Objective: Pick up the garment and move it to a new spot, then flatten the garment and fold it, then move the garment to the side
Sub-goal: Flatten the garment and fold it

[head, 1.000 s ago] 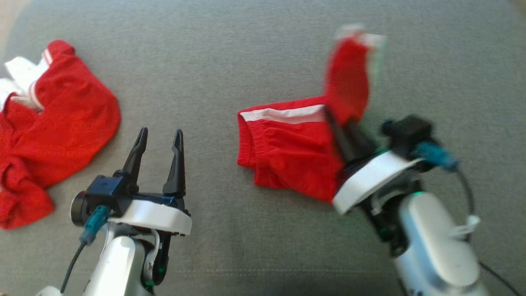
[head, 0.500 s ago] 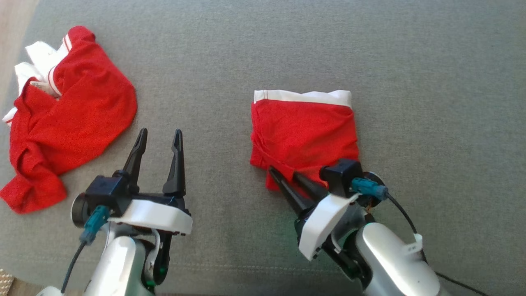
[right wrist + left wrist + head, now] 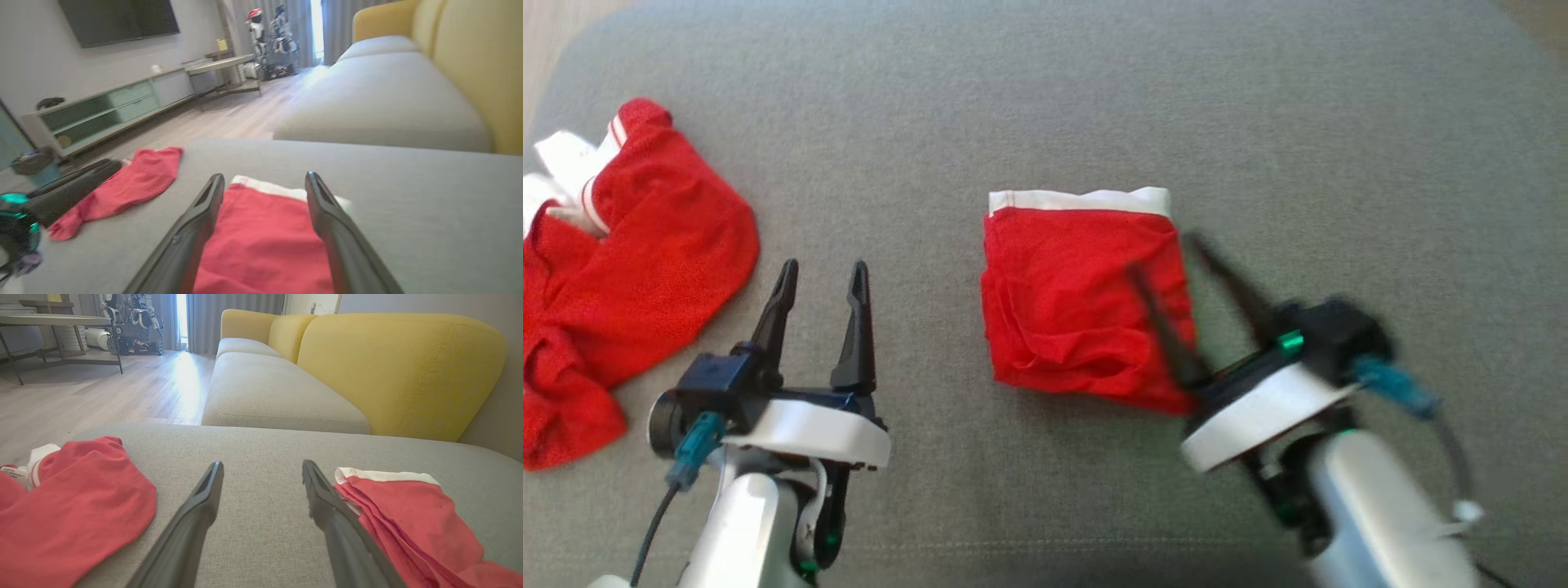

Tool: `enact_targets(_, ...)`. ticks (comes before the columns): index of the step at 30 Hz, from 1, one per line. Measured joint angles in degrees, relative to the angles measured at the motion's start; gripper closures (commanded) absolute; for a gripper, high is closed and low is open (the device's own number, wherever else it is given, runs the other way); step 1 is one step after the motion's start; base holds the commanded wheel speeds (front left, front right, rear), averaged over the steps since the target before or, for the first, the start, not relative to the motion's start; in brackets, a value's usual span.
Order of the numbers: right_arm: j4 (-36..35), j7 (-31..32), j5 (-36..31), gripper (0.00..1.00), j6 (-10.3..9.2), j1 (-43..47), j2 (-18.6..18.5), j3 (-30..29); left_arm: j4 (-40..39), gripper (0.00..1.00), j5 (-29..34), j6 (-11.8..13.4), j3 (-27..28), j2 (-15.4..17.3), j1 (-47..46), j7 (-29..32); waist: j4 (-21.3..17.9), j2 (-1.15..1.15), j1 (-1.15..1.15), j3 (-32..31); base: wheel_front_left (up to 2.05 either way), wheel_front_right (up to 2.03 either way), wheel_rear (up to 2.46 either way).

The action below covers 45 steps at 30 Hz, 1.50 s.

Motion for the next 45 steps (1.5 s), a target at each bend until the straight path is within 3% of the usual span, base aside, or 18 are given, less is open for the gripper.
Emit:
enact_targets(9, -2.82, -0.02, -4.78, 0.00, 0.00, 4.07, 0.31, -18.30, -0.12, 0.00, 0.03, 1.01, 0.57, 1.72, 2.57, 0.18, -0.94, 0.00, 0.00, -2.63, 0.00, 0.00, 0.00)
enact_targets(13, -3.03, 0.02, -5.46, 0.00, 0.00, 6.89, 0.53, -22.94, -0.74, 0.00, 0.12, 1.46, 0.58, 2.54, 3.98, 0.78, -1.03, 0.00, 0.00, -4.07, 0.00, 0.00, 0.00)
enact_targets(45, -3.35, 2.55, -5.47, 0.00, 0.00, 13.77, 1.00, -20.81, -2.49, 0.00, 0.10, 1.96, -1.51, 4.79, 10.46, 4.39, 0.10, 0.00, 0.00, -10.64, 0.00, 0.00, 0.00)
